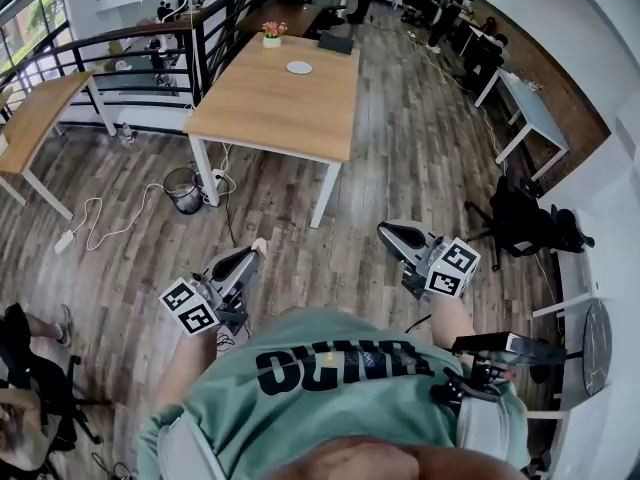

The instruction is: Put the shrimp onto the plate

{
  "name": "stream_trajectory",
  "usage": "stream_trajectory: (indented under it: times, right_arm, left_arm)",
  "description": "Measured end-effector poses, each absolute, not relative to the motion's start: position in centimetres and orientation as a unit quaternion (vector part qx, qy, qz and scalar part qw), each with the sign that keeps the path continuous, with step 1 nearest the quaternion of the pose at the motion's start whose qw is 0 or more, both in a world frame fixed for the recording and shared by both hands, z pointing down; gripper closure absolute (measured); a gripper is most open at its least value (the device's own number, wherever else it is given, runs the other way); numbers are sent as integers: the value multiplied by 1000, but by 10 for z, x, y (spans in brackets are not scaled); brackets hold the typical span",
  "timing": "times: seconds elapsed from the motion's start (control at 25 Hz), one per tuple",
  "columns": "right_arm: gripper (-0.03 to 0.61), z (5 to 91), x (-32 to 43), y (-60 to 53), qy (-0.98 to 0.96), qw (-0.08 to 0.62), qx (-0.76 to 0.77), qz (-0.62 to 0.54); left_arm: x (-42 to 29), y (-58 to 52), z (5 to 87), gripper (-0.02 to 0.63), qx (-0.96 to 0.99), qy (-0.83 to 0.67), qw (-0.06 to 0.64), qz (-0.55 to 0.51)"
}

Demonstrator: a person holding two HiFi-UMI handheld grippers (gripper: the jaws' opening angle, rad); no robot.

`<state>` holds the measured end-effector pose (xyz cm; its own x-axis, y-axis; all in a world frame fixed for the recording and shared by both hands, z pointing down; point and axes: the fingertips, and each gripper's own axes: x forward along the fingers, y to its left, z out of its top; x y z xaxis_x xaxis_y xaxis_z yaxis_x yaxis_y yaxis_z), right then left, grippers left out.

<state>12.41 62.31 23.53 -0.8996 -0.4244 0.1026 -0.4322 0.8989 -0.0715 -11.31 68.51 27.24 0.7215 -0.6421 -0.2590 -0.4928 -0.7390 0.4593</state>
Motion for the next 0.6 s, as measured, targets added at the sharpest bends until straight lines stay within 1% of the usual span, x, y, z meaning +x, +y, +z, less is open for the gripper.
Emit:
stream_trajectory:
  times: [0.32, 0.6]
  right_arm:
    - [571, 236, 130, 540, -988, 17, 145, 43]
    - [571, 239, 182, 472, -993, -4, 105, 54]
  left_arm:
    - [-97, 641, 261, 583, 889, -385, 149, -196]
    - [-38, 596, 246, 583, 873, -423, 133, -201]
